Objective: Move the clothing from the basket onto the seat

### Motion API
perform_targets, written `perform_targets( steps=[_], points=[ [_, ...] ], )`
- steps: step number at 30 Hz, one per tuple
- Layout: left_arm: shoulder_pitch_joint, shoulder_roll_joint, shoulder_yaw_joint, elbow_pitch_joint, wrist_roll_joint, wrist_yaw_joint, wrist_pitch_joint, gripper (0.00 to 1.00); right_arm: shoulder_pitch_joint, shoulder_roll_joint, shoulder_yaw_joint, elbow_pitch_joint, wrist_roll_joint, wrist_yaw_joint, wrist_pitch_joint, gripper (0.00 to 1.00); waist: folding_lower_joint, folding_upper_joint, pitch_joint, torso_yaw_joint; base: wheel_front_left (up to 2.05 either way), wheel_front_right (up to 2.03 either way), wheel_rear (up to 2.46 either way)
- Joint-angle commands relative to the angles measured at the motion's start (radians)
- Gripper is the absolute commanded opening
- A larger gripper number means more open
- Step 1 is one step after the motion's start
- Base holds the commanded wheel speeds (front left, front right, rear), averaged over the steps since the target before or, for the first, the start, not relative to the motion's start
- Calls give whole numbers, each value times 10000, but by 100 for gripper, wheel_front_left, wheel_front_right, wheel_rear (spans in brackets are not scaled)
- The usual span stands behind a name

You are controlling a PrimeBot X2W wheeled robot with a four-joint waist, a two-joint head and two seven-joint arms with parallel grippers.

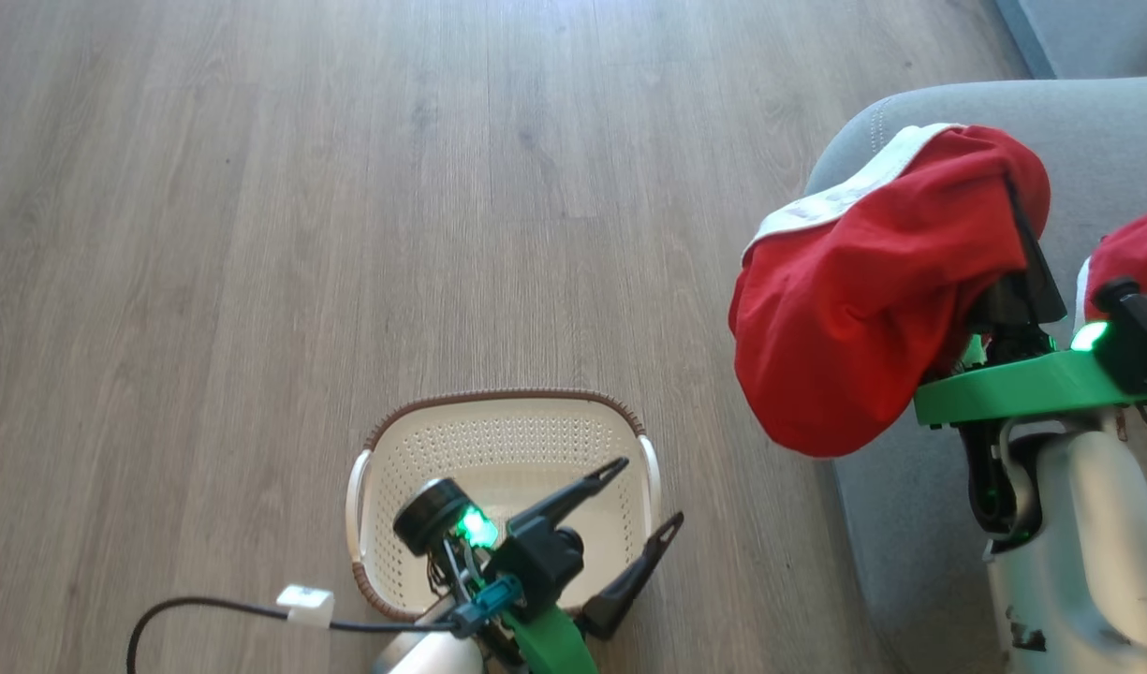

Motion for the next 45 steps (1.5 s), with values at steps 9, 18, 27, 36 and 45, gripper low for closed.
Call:
perform_targets(
  steps=[9, 18, 27, 36, 45],
  points=[
    [-155, -92, 361, -435, -12, -11, -49, 100, -106, 45, 68, -460, -38, 69, -63, 0, 0, 0, -41, -173, 0, 0, 0],
    [-246, -30, 446, -599, 36, -11, -49, 100, -224, 62, -120, -628, -99, 69, -63, 0, 0, 0, 309, -828, 0, 0, 0],
    [-595, 93, 310, -910, 61, -11, -49, 100, -341, 90, -560, -1007, -196, 69, -63, 0, 0, 0, 775, -2054, 0, 0, 0],
    [-632, 171, 116, -1105, 43, -11, -49, 100, -214, 114, -1147, -1283, -194, 69, -63, 0, 0, 0, 943, -3359, 0, 0, 0],
    [-629, 199, -98, -1349, 96, -11, -49, 100, 96, 129, -1683, -1531, -182, 69, -63, 0, 0, 0, 1240, -4511, 0, 0, 0]
  ],
)
